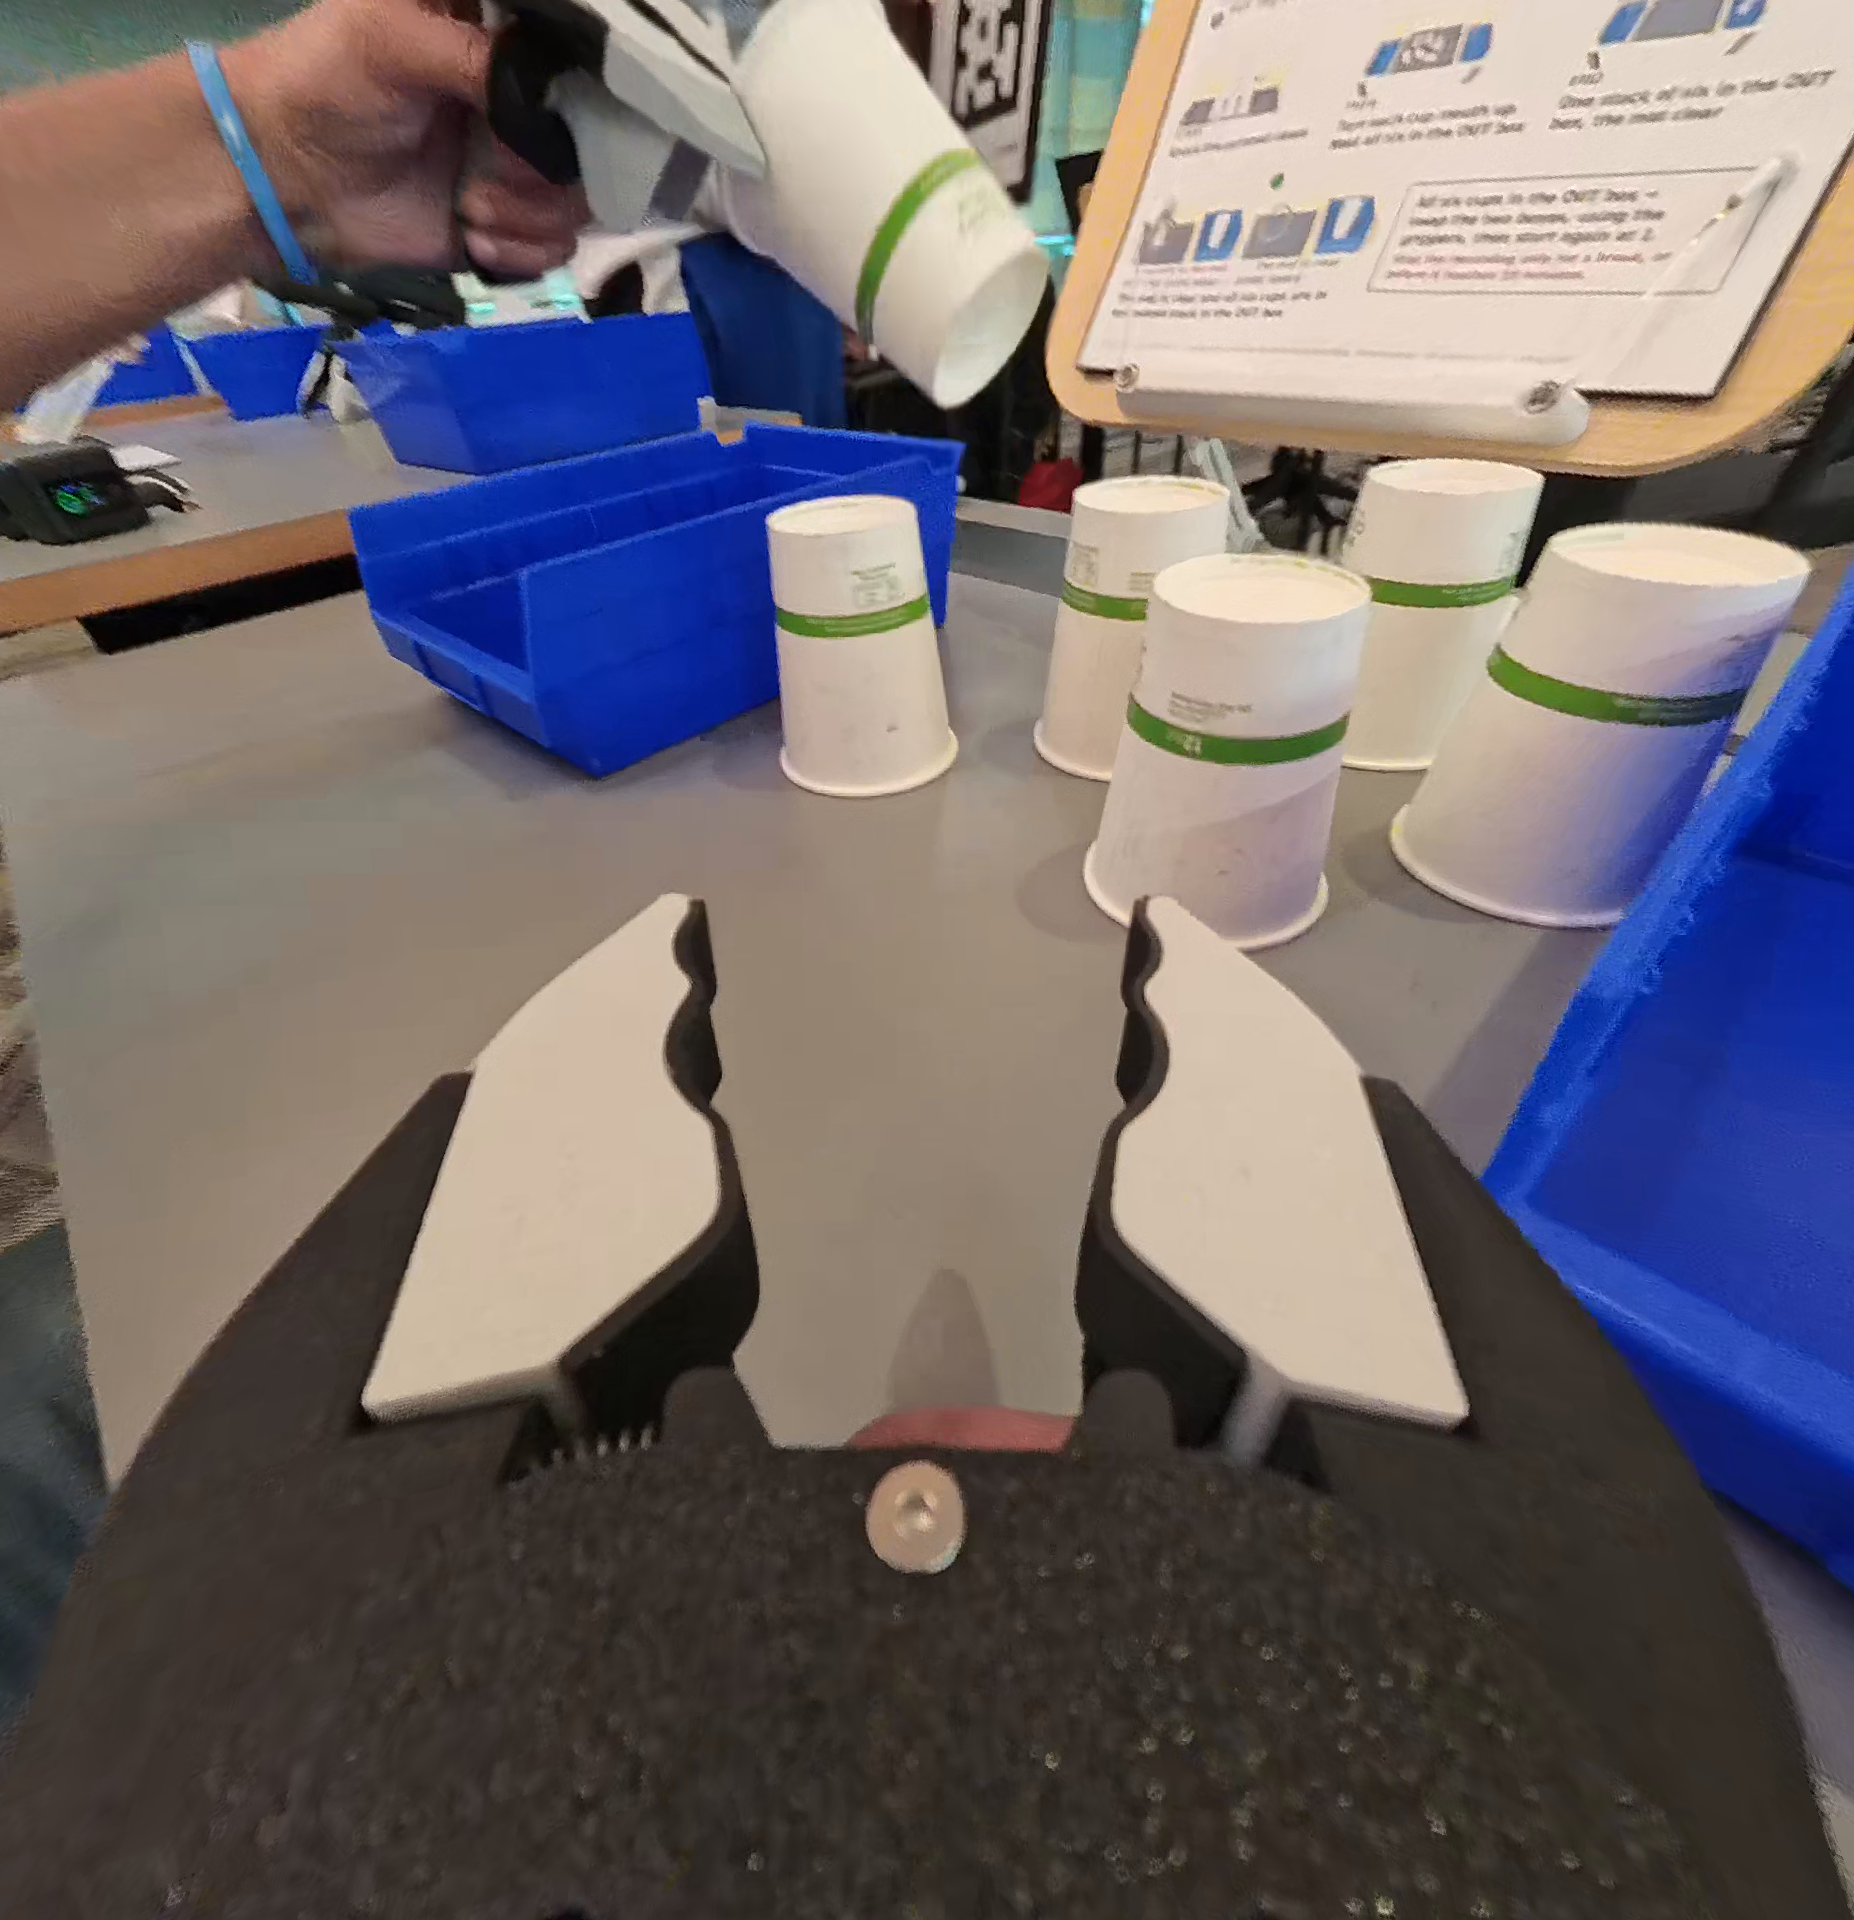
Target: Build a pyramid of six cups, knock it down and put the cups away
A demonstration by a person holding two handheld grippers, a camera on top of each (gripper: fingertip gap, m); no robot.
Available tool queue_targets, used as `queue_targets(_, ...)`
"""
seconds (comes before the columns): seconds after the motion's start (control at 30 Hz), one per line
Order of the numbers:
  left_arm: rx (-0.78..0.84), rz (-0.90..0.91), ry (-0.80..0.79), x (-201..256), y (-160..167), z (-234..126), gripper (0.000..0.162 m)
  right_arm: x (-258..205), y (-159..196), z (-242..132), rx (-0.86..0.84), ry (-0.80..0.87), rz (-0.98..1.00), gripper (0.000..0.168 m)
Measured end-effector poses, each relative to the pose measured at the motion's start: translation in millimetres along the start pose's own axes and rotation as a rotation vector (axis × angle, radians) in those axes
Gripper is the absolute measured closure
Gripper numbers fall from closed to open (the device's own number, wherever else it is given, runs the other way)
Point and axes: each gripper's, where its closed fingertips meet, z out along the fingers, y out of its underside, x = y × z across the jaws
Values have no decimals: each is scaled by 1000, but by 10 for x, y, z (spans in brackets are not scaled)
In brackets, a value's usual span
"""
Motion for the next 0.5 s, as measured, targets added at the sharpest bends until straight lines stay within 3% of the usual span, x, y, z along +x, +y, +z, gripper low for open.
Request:
queue_targets(0.1,228,-78,108,416,-254,-257,160,-45,-158,93,40,-96,16,92)
queue_targets(0.2,320,-75,174,829,-378,-344,160,-38,-362,246,48,-164,38,90)
queue_targets(0.33,218,55,217,1335,-337,-214,160,-111,-757,410,24,-279,8,89)
queue_targets(0.5,44,204,280,1792,-263,48,160,-336,-1137,731,-151,-455,-120,85)
